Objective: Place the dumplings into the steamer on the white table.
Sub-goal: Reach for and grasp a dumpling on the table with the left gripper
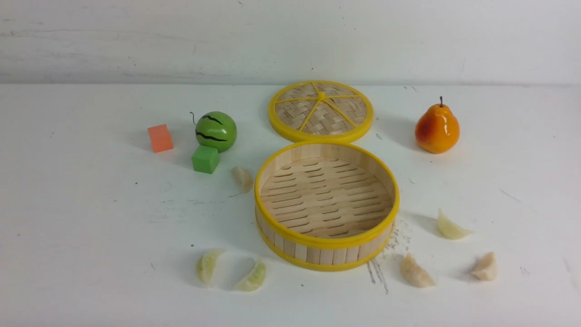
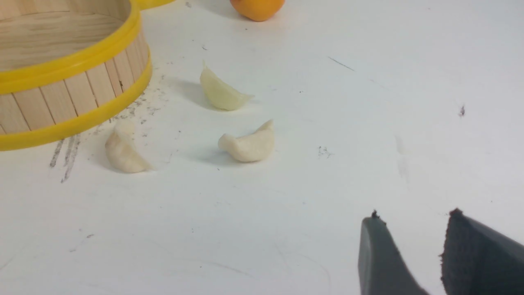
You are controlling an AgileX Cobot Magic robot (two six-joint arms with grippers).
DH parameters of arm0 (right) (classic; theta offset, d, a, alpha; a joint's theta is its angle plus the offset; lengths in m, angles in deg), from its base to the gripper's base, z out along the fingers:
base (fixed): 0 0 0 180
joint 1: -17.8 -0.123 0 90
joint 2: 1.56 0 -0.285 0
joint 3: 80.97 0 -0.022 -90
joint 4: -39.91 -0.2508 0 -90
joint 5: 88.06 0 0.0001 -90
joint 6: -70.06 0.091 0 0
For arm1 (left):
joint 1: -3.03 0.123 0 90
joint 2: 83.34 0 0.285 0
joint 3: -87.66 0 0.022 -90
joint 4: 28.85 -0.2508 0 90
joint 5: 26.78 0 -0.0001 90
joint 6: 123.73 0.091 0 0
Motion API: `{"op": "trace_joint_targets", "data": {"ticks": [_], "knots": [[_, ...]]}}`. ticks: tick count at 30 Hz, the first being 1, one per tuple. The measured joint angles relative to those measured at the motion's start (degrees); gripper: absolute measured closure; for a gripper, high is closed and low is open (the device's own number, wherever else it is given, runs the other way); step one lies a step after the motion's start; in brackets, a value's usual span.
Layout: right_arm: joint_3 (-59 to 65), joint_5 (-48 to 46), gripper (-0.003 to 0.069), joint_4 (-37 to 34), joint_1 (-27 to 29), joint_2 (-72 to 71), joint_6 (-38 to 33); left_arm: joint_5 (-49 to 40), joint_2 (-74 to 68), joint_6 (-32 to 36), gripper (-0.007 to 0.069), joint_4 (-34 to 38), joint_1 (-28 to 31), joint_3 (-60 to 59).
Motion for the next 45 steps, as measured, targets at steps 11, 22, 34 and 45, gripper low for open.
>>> {"op": "trace_joint_targets", "data": {"ticks": [11,22,34,45], "knots": [[0.00,0.00,0.0419,0.00,0.00,0.00,0.00,0.00,0.00,0.00,0.0387,0.00,0.00,0.00],[0.00,0.00,0.0419,0.00,0.00,0.00,0.00,0.00,0.00,0.00,0.0387,0.00,0.00,0.00],[0.00,0.00,0.0419,-7.26,0.00,0.00,0.00,4.25,0.00,0.24,0.0387,-1.08,0.00,0.00],[0.00,-0.41,0.0419,-15.26,0.00,0.00,0.00,14.11,0.00,-10.55,0.0387,8.50,0.00,0.00]]}}
